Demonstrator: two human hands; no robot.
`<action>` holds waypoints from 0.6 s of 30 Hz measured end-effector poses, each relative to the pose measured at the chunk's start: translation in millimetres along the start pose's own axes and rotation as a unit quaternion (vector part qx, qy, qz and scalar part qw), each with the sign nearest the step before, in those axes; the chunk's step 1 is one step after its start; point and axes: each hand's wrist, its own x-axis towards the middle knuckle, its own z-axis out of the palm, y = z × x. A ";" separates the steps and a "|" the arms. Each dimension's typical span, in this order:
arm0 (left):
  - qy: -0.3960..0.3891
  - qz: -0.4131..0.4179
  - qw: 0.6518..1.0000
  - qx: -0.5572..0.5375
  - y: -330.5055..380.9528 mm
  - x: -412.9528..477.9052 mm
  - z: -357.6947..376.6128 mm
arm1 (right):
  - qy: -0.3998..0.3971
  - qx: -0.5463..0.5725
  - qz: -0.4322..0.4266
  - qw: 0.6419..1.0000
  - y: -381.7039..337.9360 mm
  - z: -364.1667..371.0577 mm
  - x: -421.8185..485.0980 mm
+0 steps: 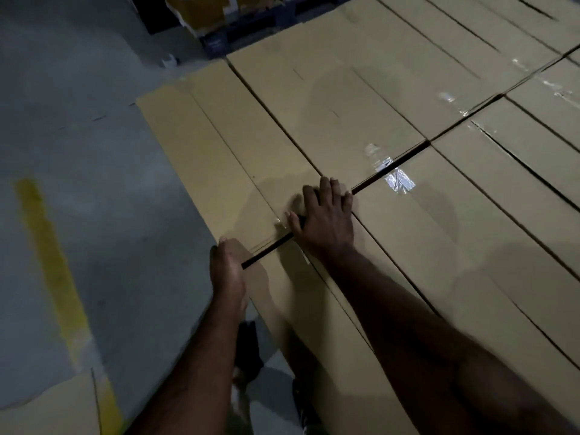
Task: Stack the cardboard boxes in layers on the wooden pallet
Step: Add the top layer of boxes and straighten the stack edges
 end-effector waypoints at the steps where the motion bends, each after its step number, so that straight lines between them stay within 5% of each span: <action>1: 0.001 0.002 1.000 -0.003 4.9 -1.4 3.4 | 0.001 0.005 0.011 1.000 -3.5 0.8 7.4; 8: 0.004 -0.118 0.983 -0.143 0.1 -3.7 -2.7 | -0.007 -0.046 0.077 0.996 -3.6 23.8 18.5; 18: -0.081 -0.136 0.976 -0.151 1.9 2.2 -2.1 | -0.011 -0.056 0.112 0.992 -11.0 26.5 15.6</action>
